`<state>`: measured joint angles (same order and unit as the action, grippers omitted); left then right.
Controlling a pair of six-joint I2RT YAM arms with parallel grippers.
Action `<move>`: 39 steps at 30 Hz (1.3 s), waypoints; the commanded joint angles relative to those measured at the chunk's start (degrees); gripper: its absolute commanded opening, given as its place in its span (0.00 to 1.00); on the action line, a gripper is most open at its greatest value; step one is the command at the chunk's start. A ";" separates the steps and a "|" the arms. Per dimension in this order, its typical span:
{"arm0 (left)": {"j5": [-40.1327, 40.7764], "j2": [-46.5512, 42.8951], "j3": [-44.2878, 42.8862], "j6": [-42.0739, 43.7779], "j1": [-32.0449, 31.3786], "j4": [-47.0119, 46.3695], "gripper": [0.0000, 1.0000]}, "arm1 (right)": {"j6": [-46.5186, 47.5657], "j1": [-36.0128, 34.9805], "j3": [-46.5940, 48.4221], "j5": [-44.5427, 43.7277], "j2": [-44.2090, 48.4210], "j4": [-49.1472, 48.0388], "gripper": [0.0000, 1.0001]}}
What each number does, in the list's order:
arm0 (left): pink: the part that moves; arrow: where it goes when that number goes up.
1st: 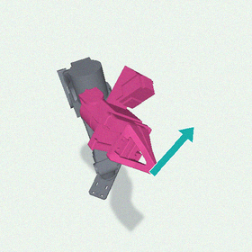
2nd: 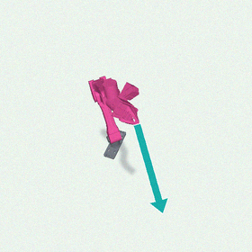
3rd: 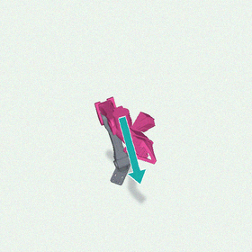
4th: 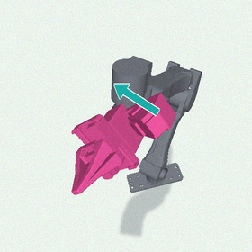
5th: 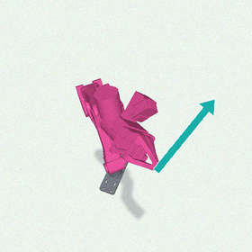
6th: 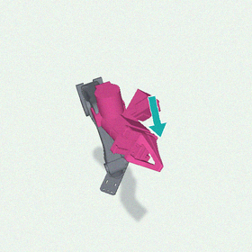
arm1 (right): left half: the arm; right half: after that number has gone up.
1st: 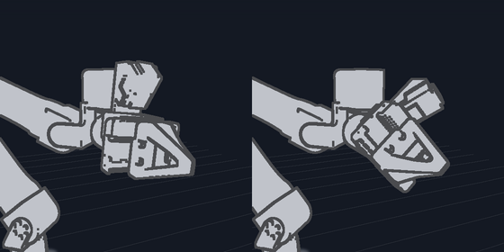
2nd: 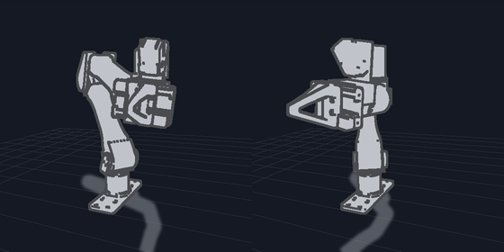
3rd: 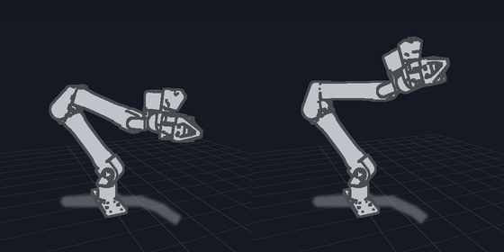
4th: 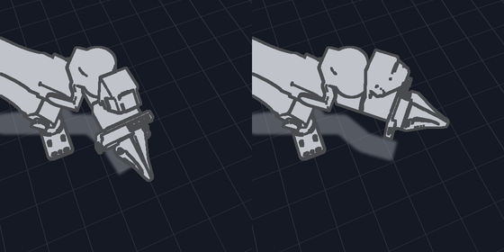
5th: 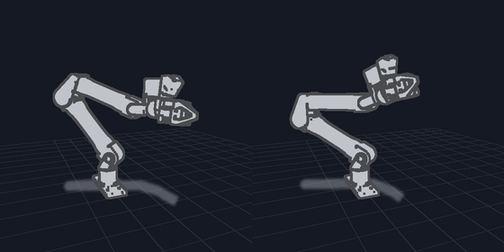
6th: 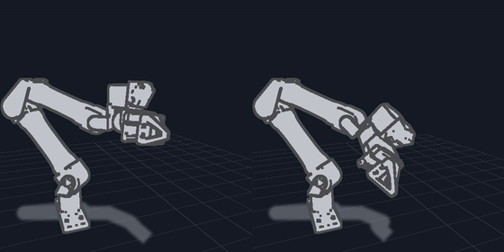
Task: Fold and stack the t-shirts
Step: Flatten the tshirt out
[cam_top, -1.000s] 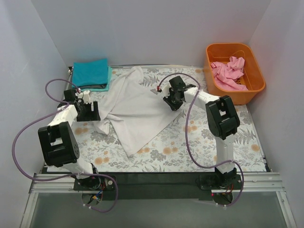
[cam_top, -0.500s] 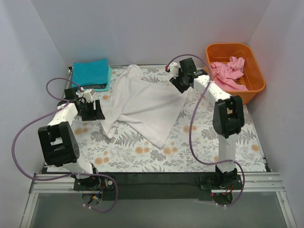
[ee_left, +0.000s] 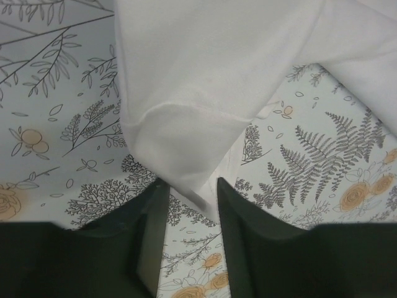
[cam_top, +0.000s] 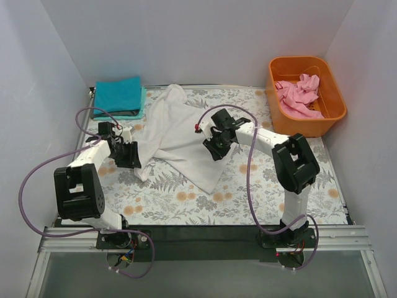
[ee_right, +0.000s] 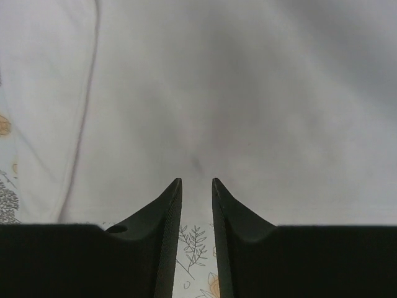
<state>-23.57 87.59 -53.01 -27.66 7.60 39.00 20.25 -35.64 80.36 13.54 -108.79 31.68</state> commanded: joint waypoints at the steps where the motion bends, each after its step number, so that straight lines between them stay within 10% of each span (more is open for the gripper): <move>1: 5.54 0.30 0.02 -1.26 -1.00 -0.60 0.34 | -1.45 0.75 -2.13 -3.68 -1.42 -0.92 0.27; 8: 12.66 -1.72 -2.53 3.57 2.68 5.10 0.00 | 2.60 4.34 -8.81 -13.27 -2.92 -3.29 0.24; 18: 12.43 6.09 -4.90 13.77 9.81 4.15 0.00 | 11.47 15.33 0.76 -18.30 -4.51 -2.07 0.24; 26: 1.51 2.43 -8.69 16.94 9.72 10.65 0.31 | 13.59 13.32 -1.16 -5.46 9.20 4.70 0.43; 39: 0.53 0.46 -5.26 15.53 0.67 0.29 0.29 | 6.21 2.95 -4.59 -1.67 2.90 3.92 0.26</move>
<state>-23.22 85.80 -59.37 -11.40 10.26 44.34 28.73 -32.64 77.71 11.14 -102.28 35.46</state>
